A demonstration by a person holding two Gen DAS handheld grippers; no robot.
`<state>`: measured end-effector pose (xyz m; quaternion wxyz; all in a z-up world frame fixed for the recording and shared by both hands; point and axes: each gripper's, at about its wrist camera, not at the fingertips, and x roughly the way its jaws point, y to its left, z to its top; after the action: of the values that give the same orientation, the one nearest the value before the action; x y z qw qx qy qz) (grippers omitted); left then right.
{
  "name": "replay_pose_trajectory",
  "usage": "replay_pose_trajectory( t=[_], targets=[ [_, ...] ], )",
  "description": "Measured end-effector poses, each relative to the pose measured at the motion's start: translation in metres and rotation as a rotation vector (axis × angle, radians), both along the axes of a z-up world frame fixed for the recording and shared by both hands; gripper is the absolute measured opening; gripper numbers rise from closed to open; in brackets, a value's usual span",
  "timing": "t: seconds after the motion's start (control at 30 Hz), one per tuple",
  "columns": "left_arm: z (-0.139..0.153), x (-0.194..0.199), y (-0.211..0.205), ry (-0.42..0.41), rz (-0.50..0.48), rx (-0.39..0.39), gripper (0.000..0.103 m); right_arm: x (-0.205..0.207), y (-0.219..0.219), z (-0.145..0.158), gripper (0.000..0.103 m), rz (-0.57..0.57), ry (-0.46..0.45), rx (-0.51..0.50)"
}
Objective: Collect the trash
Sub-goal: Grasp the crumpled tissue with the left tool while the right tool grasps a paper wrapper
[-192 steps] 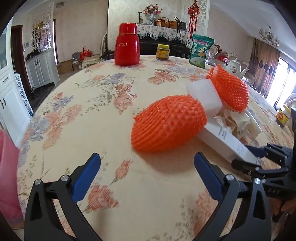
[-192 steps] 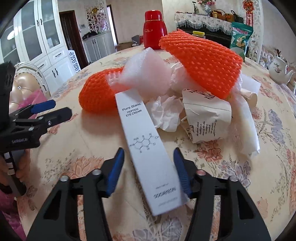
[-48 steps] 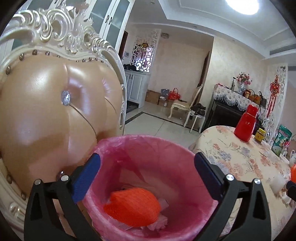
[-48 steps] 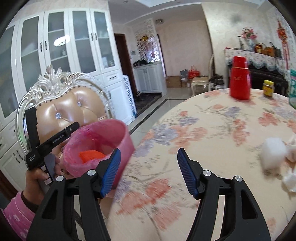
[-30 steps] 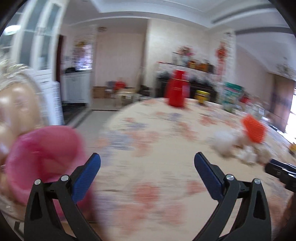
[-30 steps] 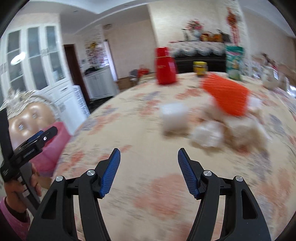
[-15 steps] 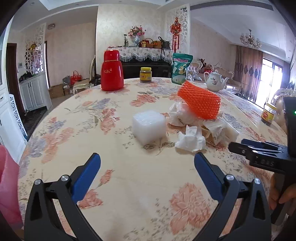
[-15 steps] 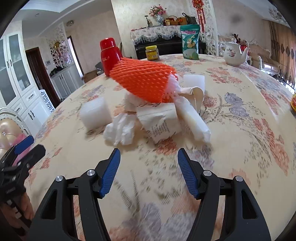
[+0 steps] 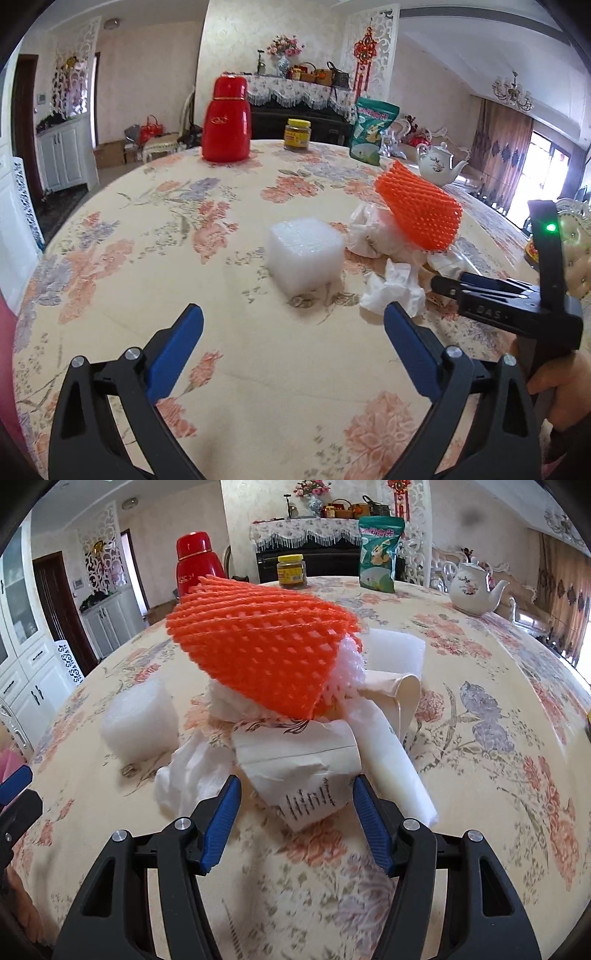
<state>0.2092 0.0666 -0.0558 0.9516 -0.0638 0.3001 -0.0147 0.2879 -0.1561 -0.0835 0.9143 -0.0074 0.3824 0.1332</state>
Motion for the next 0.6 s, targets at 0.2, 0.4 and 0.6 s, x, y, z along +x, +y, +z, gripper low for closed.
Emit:
replay_pose_trajectory(
  t=[0.2,0.4,0.6],
  targets=[
    [0.002,0.013,-0.024,-0.006,-0.046,0.037,0.095,0.000,-0.004,0.000,0.024,0.008,0.008,0.011],
    [-0.005,0.032,-0.052,0.028,-0.097,0.043,0.095,-0.029,-0.026,0.006,0.006,0.000,-0.029,0.052],
    [-0.016,0.053,-0.076,0.084,-0.124,0.041,0.093,-0.050,-0.050,0.007,0.006,-0.002,-0.033,0.116]
  ],
)
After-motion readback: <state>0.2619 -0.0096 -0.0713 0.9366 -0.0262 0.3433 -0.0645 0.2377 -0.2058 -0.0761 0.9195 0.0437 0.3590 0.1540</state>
